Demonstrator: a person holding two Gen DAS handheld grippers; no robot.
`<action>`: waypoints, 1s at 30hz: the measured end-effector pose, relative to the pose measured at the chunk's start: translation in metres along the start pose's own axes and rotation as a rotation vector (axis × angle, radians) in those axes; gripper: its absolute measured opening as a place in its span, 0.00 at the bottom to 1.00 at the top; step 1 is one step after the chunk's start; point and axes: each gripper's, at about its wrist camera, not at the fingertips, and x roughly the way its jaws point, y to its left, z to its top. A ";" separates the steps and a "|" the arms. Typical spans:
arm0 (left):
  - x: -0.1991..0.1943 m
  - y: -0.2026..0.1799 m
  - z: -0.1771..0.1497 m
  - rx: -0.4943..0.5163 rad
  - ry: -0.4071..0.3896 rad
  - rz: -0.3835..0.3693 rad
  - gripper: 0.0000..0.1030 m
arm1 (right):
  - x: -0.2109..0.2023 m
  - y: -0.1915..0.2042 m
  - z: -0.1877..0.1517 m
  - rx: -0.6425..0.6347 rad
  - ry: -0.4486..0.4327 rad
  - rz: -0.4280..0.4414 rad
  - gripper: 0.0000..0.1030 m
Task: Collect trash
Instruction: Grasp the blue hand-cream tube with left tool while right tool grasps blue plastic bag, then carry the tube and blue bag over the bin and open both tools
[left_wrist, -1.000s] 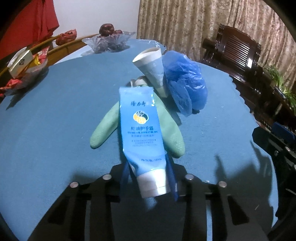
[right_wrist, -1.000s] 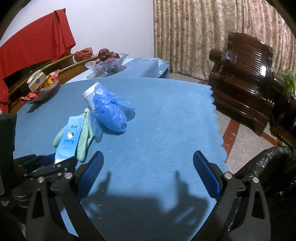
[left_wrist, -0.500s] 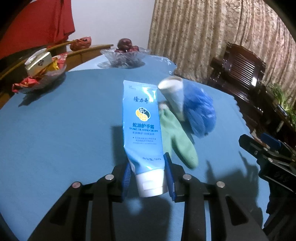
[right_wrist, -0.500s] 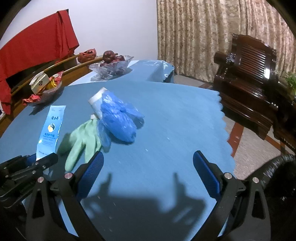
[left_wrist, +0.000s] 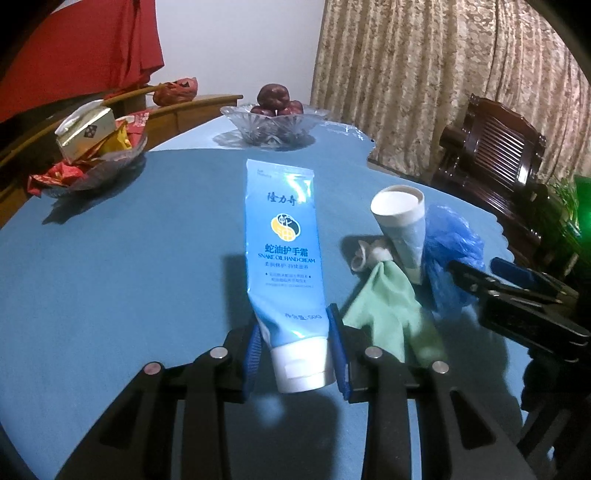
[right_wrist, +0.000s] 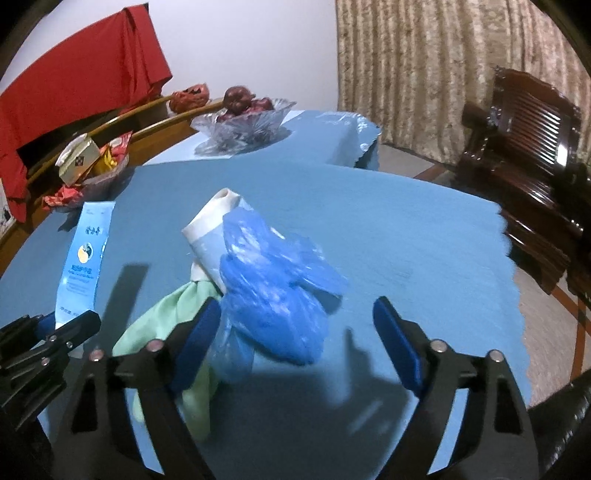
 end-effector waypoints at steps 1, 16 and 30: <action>0.000 0.001 0.001 -0.001 -0.001 0.000 0.32 | 0.005 0.002 0.001 -0.007 0.016 0.012 0.68; -0.025 -0.016 0.006 0.012 -0.030 -0.028 0.32 | -0.038 -0.006 -0.013 0.005 0.008 0.068 0.29; -0.082 -0.060 0.003 0.052 -0.062 -0.113 0.32 | -0.139 -0.024 -0.034 0.049 -0.100 0.031 0.29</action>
